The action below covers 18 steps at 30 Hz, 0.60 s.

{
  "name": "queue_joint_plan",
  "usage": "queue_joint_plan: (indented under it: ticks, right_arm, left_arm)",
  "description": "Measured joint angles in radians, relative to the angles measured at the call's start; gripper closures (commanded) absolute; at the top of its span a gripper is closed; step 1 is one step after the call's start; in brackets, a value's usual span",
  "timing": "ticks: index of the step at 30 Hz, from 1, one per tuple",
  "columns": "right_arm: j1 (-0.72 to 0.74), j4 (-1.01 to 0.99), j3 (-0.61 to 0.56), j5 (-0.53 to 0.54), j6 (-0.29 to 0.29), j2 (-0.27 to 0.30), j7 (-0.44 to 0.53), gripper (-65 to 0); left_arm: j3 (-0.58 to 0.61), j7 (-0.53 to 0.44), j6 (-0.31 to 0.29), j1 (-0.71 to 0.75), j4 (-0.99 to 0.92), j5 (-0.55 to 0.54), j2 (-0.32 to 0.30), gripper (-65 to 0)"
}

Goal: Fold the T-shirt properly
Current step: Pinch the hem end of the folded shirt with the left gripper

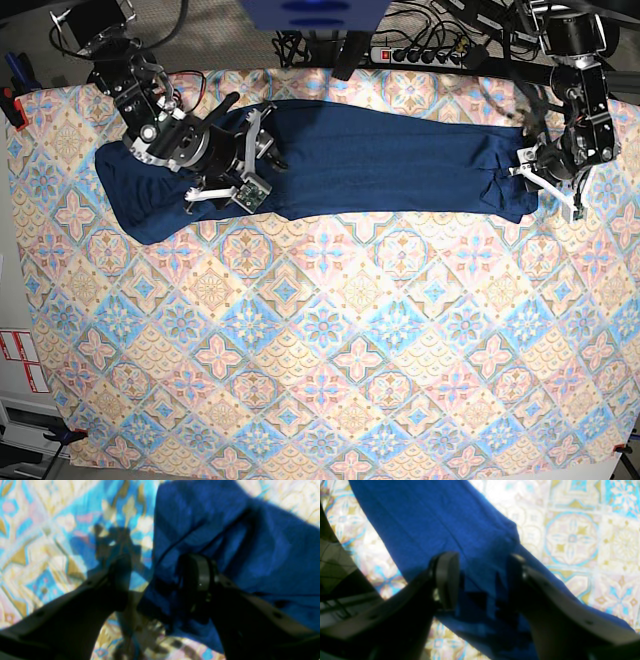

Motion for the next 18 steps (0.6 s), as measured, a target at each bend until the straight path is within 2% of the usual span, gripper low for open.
queue_joint_plan:
  ticks: [7,12,18]
  right_arm:
    - [0.001,0.0,0.002,0.0,0.0,0.0,0.0,-28.8]
    - [0.021,0.0,0.002,0.001,0.0,0.0,0.001,-28.8]
    - [0.016,0.0,0.002,0.0,0.002,0.0,0.0,-28.8]
  left_arm:
    - [0.008,-0.01,0.0,-0.005,-0.025,-0.005,0.002,-33.6]
    - [0.081,-0.027,0.001,-0.038,-0.1,-0.013,-0.006,-33.3]
    - [0.15,-0.05,0.01,-0.037,-0.097,-0.008,0.024,-33.2]
